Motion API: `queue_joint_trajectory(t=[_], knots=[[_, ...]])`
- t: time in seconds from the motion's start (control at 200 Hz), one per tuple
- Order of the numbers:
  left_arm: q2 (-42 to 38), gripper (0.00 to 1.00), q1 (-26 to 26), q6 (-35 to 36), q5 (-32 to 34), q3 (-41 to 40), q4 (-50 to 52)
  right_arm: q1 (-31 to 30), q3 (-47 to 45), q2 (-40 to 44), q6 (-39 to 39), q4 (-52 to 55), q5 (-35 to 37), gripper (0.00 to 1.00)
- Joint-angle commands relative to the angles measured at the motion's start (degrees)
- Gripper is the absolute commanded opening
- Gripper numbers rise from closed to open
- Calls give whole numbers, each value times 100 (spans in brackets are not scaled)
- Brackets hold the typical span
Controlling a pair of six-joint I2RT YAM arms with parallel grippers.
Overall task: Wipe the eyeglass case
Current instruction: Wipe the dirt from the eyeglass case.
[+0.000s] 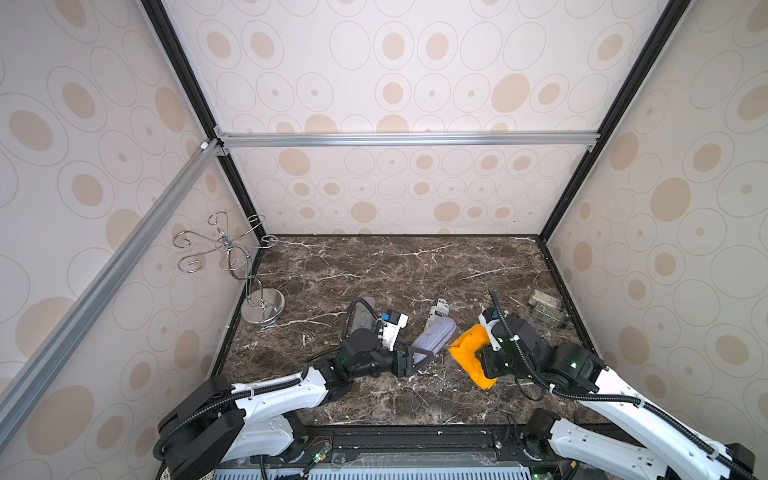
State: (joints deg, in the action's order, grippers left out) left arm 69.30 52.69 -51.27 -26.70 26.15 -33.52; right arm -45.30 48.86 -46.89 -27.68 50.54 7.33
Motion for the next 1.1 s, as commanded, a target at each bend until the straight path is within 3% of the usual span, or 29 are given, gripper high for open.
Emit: queue_joint_trajectory(t=[0.0, 0.12, 0.42, 0.5, 0.635, 0.89, 0.965, 1.095], knots=[[85, 48, -61, -727, -597, 403, -349, -58, -61, -82, 232, -484, -331, 0], [197, 48, -85, -1079, -770, 581, -260, -333, -90, -179, 228, -918, -417, 0], [321, 47, -152, -1125, -912, 905, 154, -1130, -363, -404, -11, -1876, -702, 0], [299, 47, -188, -1033, -937, 878, 218, -1122, -510, -189, -273, -1976, -296, 0], [315, 47, -206, -928, -1192, 802, 183, -645, -369, 0, -268, -1548, -117, 0], [208, 46, -206, -577, -1399, 758, 437, 838, 61, -273, 12, -912, -344, 0], [198, 46, -206, -530, -1392, 751, 473, 886, 168, -319, 105, -891, -402, 0], [231, 46, -209, -385, -1309, 829, 631, 833, 94, -251, 213, -1136, -1402, 0]])
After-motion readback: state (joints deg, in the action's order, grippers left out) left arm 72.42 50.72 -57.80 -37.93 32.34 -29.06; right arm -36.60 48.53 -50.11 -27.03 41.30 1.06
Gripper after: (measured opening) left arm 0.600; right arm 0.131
